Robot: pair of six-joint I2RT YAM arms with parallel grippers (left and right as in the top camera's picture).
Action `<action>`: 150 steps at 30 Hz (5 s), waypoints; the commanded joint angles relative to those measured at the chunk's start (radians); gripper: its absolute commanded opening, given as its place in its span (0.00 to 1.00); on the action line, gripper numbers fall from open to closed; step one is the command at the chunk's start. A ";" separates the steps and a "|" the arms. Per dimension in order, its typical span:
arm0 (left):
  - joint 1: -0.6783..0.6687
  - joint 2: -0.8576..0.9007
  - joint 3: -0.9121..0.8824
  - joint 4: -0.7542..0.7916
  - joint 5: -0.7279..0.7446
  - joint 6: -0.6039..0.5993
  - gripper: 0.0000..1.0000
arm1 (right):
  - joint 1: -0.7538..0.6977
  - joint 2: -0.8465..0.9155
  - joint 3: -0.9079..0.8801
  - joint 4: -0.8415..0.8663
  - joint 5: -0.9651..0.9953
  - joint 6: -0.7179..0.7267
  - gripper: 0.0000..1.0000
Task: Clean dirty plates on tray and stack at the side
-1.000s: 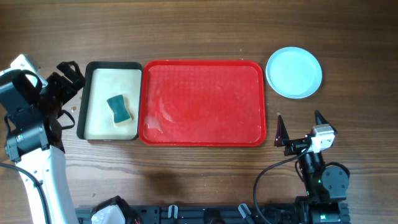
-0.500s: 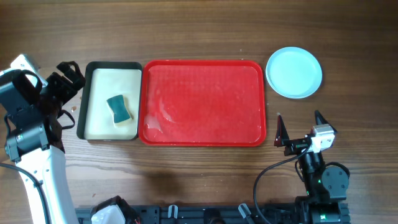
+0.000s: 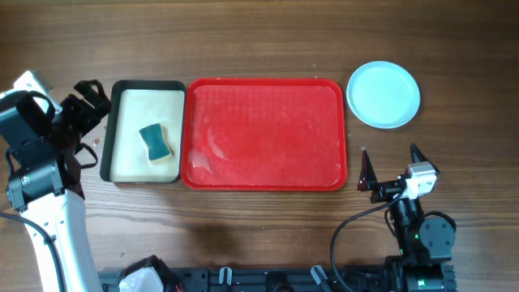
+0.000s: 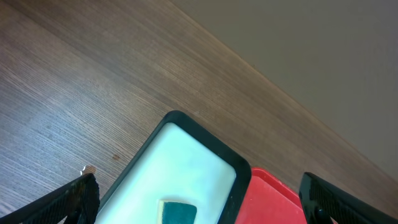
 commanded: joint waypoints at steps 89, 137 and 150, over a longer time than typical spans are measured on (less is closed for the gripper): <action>-0.322 -1.141 -0.940 0.849 -0.048 0.021 1.00 | -0.005 -0.011 -0.001 0.004 -0.018 -0.018 1.00; -0.364 -1.140 -1.011 0.421 -0.142 0.268 1.00 | -0.005 -0.011 -0.001 0.004 -0.018 -0.018 1.00; -0.364 -1.140 -1.011 0.421 -0.142 0.268 1.00 | -0.005 -0.011 -0.001 0.004 -0.018 -0.018 1.00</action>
